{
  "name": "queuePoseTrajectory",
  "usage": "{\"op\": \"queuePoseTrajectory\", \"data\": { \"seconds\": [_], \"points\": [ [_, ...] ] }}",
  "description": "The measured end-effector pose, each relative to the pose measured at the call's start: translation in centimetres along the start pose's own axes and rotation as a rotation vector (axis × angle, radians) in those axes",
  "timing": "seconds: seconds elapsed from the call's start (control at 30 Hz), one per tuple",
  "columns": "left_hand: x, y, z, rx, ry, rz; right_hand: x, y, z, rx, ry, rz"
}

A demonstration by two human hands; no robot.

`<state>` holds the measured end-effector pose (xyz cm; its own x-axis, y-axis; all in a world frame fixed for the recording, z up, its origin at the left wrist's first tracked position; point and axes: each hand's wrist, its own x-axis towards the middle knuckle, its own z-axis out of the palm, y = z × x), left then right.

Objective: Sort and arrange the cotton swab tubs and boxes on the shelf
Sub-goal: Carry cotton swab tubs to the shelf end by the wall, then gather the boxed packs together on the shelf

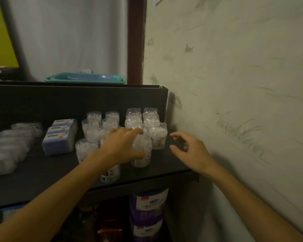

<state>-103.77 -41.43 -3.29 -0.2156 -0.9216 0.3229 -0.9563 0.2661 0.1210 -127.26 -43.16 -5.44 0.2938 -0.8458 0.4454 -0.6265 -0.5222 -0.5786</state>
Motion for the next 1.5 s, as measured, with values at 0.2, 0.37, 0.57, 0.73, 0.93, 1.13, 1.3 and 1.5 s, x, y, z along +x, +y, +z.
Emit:
{"op": "queuePoseTrajectory", "data": {
  "seconds": [0.2,0.37,0.57,0.73,0.93,1.13,1.3,1.5],
  "points": [
    [-0.1,-0.3,-0.3,0.063,-0.056,-0.05,2.0,-1.6,-0.2,-0.121,-0.065,-0.118],
    [-1.6,-1.7,-2.1,0.028,0.031,-0.056,3.4,-4.2,0.1,-0.295,-0.109,-0.239],
    [-6.5,-6.9,-5.1,-0.002,0.127,-0.178,5.3,-10.0,3.3,-0.388,-0.148,-0.363],
    [-13.0,-12.7,-7.6,0.022,0.19,-0.289,6.1,-16.8,9.3,-0.369,-0.221,-0.49],
    [-22.1,-21.8,-12.0,0.087,0.164,-0.425,6.2,-27.2,17.4,-0.384,-0.252,-0.614],
    [-33.0,-31.0,-17.1,0.122,0.185,-0.531,5.1,-39.3,27.0,-0.327,-0.31,-0.725],
    [-42.6,-38.5,-20.9,0.15,0.17,-0.645,3.3,-48.5,35.2,-0.261,-0.365,-0.786],
    [-51.4,-44.0,-24.2,0.17,0.193,-0.785,2.3,-56.4,43.0,-0.227,-0.471,-0.838]
  ]
}}
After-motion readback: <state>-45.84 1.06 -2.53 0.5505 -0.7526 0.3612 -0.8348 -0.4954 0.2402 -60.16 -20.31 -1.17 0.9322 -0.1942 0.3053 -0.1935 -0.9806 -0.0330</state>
